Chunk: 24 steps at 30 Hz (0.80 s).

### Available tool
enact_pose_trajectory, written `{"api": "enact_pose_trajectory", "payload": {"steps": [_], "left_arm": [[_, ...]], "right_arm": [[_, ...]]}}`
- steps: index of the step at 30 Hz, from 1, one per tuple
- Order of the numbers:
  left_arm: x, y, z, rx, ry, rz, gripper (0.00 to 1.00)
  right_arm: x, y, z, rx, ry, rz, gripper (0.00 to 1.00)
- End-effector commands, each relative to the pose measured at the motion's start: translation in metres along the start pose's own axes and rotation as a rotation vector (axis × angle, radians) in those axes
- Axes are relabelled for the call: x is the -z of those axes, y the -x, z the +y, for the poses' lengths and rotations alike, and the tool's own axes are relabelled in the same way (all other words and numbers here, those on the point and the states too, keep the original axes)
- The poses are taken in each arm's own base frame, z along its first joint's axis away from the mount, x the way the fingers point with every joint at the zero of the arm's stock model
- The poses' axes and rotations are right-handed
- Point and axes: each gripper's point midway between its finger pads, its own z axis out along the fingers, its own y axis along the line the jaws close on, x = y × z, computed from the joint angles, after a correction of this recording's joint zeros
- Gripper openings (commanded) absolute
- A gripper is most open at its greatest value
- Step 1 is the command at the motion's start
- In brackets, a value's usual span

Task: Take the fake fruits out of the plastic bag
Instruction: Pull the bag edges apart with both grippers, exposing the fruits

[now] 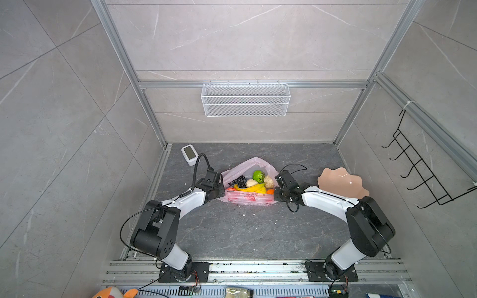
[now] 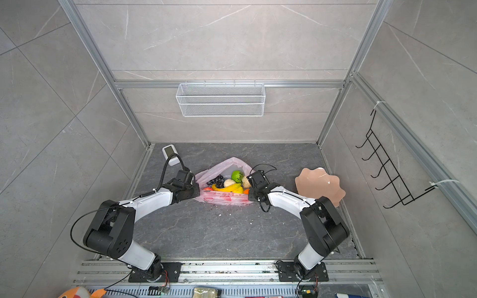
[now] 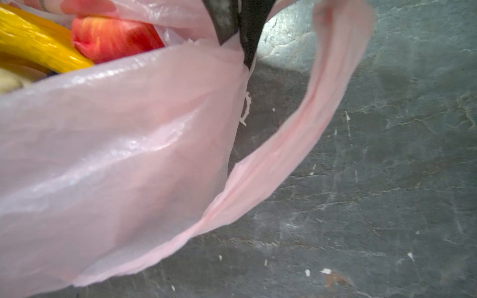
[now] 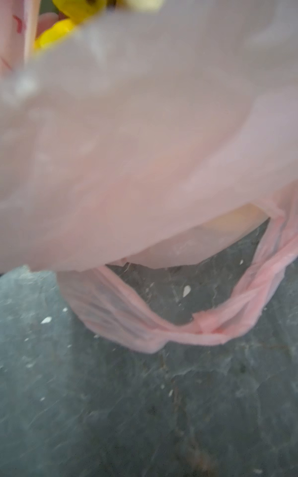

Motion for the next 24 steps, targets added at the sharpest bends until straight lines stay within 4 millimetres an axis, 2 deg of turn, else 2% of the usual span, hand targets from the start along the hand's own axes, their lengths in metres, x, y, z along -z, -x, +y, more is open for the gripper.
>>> {"api": "enact_pose_trajectory", "payload": {"steps": [1, 6, 8, 9, 11, 13, 15, 20, 24], "left_arm": [[0.006, 0.026, 0.032, 0.120, 0.051, -0.050, 0.00], [0.019, 0.045, 0.071, 0.238, 0.086, -0.140, 0.00], [0.023, 0.045, 0.070, 0.237, 0.067, -0.144, 0.00], [0.023, 0.041, 0.065, 0.239, 0.042, -0.134, 0.00], [0.022, 0.030, 0.051, 0.225, -0.005, -0.109, 0.00], [0.020, 0.011, 0.035, 0.147, -0.007, -0.063, 0.00], [0.018, -0.005, 0.028, 0.090, 0.011, -0.023, 0.00], [0.008, -0.034, 0.036, 0.076, 0.053, 0.063, 0.00], [0.002, -0.045, 0.052, 0.094, 0.135, 0.097, 0.00]], "right_arm": [[-0.014, 0.037, 0.033, 0.045, 0.085, -0.044, 0.19], [-0.034, 0.086, 0.103, 0.119, 0.204, -0.072, 0.17], [-0.033, 0.099, 0.120, 0.119, 0.226, -0.082, 0.16], [-0.031, 0.101, 0.122, 0.111, 0.227, -0.085, 0.16], [-0.030, 0.098, 0.116, 0.095, 0.207, -0.083, 0.16], [-0.028, 0.086, 0.104, 0.102, 0.183, -0.071, 0.16], [-0.030, 0.069, 0.094, 0.102, 0.180, -0.057, 0.17], [-0.041, 0.039, 0.071, 0.103, 0.129, -0.019, 0.18], [-0.047, 0.037, 0.053, 0.092, 0.040, -0.028, 0.20]]}}
